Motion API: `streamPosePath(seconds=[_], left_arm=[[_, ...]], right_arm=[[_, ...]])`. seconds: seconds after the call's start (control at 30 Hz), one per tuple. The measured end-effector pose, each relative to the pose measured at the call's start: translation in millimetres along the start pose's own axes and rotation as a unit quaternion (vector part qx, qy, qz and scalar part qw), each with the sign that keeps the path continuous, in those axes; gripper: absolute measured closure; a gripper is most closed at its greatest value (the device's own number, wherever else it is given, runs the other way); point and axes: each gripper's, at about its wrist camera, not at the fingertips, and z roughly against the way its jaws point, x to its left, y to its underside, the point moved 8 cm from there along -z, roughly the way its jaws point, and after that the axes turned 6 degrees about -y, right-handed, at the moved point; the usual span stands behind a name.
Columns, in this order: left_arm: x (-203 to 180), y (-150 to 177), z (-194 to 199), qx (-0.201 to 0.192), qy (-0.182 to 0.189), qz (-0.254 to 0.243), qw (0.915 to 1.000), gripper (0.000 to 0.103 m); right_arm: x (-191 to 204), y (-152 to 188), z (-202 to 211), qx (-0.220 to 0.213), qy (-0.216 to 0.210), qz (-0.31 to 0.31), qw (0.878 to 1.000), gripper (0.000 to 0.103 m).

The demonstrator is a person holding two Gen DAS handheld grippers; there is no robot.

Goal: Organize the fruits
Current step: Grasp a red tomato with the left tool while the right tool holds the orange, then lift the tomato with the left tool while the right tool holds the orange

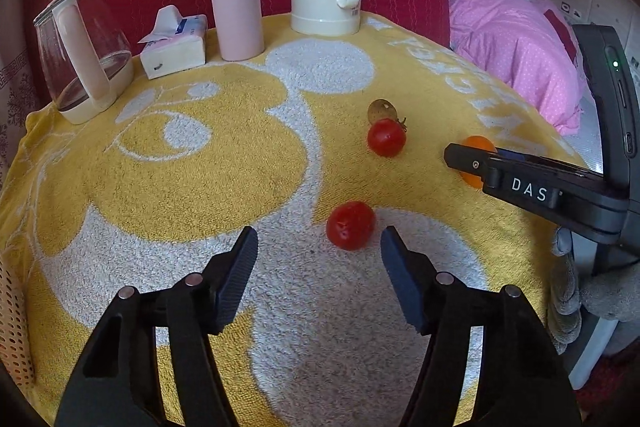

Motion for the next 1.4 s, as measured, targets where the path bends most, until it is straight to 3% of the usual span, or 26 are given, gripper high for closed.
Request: streamPosePath(seconds=[0.17, 0.37, 0.43, 0.73, 0.97, 1.4], left_arm=[[-11.6, -6.7, -11.5, 0.009, 0.004, -0.013, 0.9999, 0.049], [-10.1, -2.9, -21.6, 0.019, 0.012, 0.007, 0.9997, 0.064], [-11.4, -2.7, -19.7, 0.015, 0.020, 0.010, 0.9996, 0.075], [-4.3, -1.0, -5.8, -0.009, 0.036, 0.044, 0.9983, 0.075], [8.0, -1.4, 7.2, -0.031, 0.005, 0.052, 0.9982, 0.075], [44.1, 0.1, 27.2, -0.063, -0.088, 0.066, 0.9920, 0.075]], right_arm=[[0.1, 0.1, 0.1, 0.000, -0.001, 0.001, 1.000, 0.065], [0.8, 0.2, -0.1, 0.001, -0.001, 0.004, 1.000, 0.064], [1.2, 0.2, -0.3, 0.002, -0.001, 0.006, 1.000, 0.064], [1.9, -0.5, 0.1, 0.001, -0.003, 0.008, 1.000, 0.064], [2.3, -1.9, 3.0, -0.008, -0.008, 0.009, 1.000, 0.064], [8.3, -3.2, 9.1, -0.021, -0.021, 0.017, 0.999, 0.064]])
